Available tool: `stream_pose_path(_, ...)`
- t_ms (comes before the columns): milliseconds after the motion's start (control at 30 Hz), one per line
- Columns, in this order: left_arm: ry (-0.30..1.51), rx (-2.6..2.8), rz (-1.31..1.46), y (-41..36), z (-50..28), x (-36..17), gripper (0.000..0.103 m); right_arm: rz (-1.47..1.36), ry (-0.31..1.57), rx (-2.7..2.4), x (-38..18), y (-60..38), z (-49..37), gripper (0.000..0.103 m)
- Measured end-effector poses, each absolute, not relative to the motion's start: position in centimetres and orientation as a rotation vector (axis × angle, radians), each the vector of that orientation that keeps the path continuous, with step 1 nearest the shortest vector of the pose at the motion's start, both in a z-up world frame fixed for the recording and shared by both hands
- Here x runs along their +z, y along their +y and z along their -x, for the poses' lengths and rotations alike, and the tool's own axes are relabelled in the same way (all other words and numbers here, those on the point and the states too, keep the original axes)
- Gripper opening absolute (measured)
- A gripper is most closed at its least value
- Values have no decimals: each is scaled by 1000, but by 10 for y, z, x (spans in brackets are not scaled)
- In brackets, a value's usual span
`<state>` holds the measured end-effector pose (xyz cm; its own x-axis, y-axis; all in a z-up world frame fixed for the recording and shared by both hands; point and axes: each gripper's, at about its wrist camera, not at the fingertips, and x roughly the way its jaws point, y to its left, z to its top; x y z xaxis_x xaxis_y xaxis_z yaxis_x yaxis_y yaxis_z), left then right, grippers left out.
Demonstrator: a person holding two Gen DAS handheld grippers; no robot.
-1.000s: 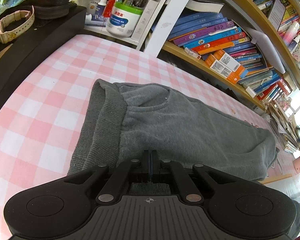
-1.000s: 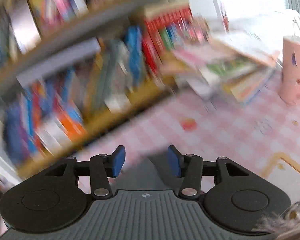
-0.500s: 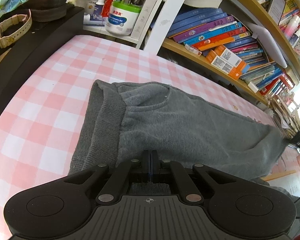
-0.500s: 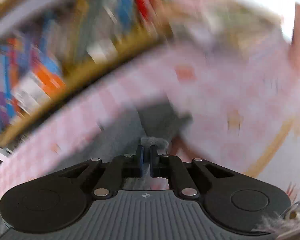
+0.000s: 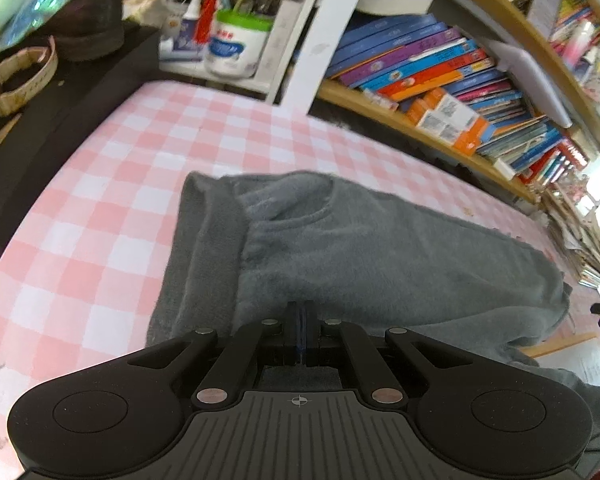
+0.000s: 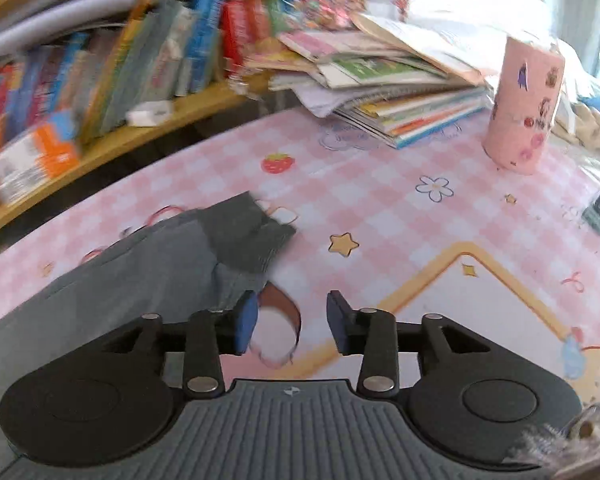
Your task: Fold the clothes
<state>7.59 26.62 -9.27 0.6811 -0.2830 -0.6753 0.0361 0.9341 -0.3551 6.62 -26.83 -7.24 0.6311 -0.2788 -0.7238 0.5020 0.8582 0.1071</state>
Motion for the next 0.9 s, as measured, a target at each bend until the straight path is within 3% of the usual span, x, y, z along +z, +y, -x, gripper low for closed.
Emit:
stream_pose_path(167,808,-269,285,249,-75,-85,3,-278,809,-245,-62,-255,-4,42)
stream_pose_path(400,871,-240,284,255,-90,-99,4,-263,933,-234,-88,-233,44,37)
stream_pose_path(500,871,-182,324,266,-99,-99,5,-292,947,-302,-101,-241,46,25)
stream_pose_path(667,866,-150,326,268,-109,-97,5,-322,920,-324,-103,-258,30,15)
stream_pose_path(900,867,-146,320,267,-131,-98,5,-285,919,-301,-105,-272,-19,15)
